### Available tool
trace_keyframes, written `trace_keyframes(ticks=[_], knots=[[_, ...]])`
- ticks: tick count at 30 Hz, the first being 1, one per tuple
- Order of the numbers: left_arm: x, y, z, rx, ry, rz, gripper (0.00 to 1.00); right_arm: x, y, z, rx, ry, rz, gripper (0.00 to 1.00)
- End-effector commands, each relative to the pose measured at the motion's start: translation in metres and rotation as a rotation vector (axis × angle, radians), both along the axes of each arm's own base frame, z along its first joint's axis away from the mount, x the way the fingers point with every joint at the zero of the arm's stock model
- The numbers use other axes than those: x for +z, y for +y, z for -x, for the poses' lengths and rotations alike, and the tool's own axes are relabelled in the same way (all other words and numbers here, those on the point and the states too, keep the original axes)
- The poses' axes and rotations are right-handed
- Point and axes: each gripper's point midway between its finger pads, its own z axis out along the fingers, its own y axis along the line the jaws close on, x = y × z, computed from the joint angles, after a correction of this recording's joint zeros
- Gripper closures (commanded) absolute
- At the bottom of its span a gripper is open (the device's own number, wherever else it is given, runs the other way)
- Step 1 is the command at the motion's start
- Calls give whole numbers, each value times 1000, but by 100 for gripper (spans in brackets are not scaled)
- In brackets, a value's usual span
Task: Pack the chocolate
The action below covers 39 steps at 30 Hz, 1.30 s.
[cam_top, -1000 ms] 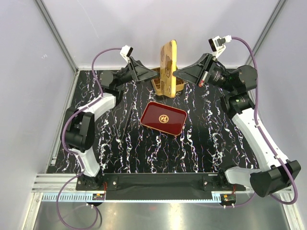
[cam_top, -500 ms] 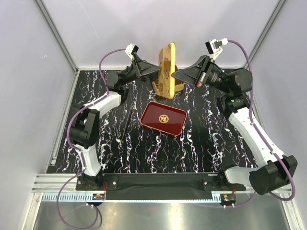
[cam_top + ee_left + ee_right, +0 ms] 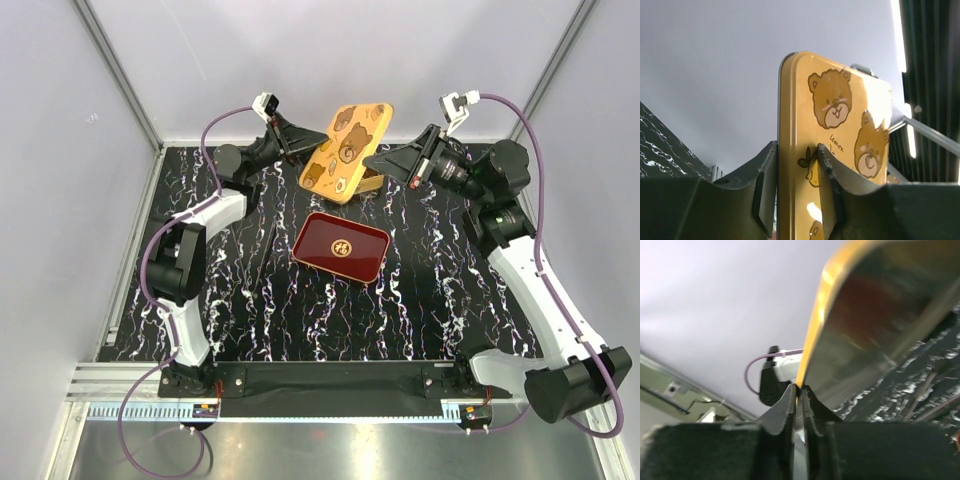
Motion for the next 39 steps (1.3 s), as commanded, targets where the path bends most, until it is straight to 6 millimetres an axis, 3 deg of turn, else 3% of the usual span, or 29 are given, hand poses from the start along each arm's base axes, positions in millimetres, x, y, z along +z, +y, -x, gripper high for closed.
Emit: trace_keyframes(ticks=[1, 2, 5, 10, 12, 17, 21, 22, 26, 27, 29, 30, 31, 32, 33, 34, 35, 36, 37, 38, 39], knots=[[47, 13, 61, -42, -400, 131, 69, -50, -10, -44, -188, 112, 152, 83], [46, 14, 59, -37, -392, 126, 71, -65, -13, -49, -223, 178, 189, 79], [41, 11, 54, -28, -387, 98, 74, -79, -19, -56, -274, 218, 225, 68], [23, 7, 45, -4, -343, 46, 76, -95, -24, -62, -322, 257, 253, 64], [19, 6, 44, -2, -339, 40, 78, -104, -24, -65, -326, 272, 263, 68], [3, 3, 39, -1, -324, -2, 79, -121, -27, -78, -367, 289, 306, 87], [-16, 7, 20, 59, -259, -87, 62, -113, -34, -97, -397, 247, 319, 100], [-20, 15, 11, 89, -242, -110, 53, -109, -35, -102, -394, 231, 314, 100], [-46, 40, -28, 242, -166, -243, 43, -99, -55, -136, -453, 208, 278, 100], [-61, 52, -45, 298, -66, -296, 40, -93, -57, -143, -455, 193, 245, 100], [-70, 65, -61, 401, -74, -384, 34, -100, -60, -162, -459, 225, 194, 100], [-80, 72, -68, 425, -12, -445, 32, -93, -58, -170, -458, 186, 159, 100], [-82, 76, -72, 464, -56, -506, 31, -94, -56, -177, -456, 184, 141, 100], [-87, 83, -82, 525, -36, -551, 29, -109, -55, -192, -458, 209, 135, 100], [-90, 87, -86, 541, -2, -599, 29, -101, -53, -200, -459, 190, 79, 100], [-95, 89, -91, 561, -6, -630, 29, -104, -51, -208, -459, 190, 54, 100], [-98, 93, -99, 596, 10, -646, 29, -120, -49, -223, -461, 218, 38, 100], [-107, 96, -102, 603, 48, -673, 29, -113, -50, -233, -472, 201, -21, 100], [-101, 96, -108, 617, 35, -681, 29, -113, -50, -242, -481, 198, -43, 100], [-114, 97, -116, 616, 62, -704, 29, -132, -49, -257, -491, 235, -51, 100], [-115, 96, -119, 616, 65, -708, 29, -129, -50, -267, -515, 214, -78, 100]])
